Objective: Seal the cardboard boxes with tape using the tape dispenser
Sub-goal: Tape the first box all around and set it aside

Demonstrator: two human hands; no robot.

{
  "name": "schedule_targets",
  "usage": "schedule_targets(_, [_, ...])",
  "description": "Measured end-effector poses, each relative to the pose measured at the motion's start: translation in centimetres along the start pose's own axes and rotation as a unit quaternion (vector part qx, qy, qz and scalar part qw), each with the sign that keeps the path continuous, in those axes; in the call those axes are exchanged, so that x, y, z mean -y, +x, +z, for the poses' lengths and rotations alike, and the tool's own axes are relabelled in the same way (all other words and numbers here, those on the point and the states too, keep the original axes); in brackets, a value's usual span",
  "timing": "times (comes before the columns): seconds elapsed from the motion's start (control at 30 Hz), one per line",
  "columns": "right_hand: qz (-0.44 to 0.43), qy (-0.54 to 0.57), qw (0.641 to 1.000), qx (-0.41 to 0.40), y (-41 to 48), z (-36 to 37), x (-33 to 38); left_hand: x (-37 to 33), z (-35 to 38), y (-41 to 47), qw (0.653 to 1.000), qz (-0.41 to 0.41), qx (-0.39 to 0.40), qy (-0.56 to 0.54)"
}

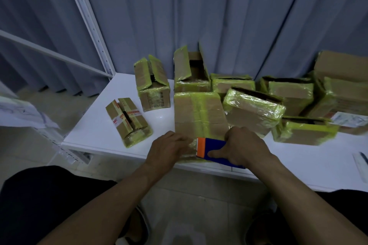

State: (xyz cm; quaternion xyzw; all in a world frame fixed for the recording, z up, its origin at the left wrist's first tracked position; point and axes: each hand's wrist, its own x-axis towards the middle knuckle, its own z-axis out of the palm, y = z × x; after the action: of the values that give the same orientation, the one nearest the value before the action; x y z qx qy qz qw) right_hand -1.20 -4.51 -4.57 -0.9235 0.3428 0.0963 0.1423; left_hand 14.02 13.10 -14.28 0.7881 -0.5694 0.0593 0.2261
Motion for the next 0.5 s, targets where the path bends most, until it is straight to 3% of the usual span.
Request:
schedule_targets(0.3, [-0.02,0.02,1.0,0.005,-1.5,-0.4,0.6,0.1,-0.5,-0.2,0.997,0.001,0.038,0.065])
schedule_targets(0.5, [-0.015,0.021,1.0,0.004,-2.6,-1.8,-0.6,2.1,-0.2,-0.9,0.998,-0.02,0.05,0.037])
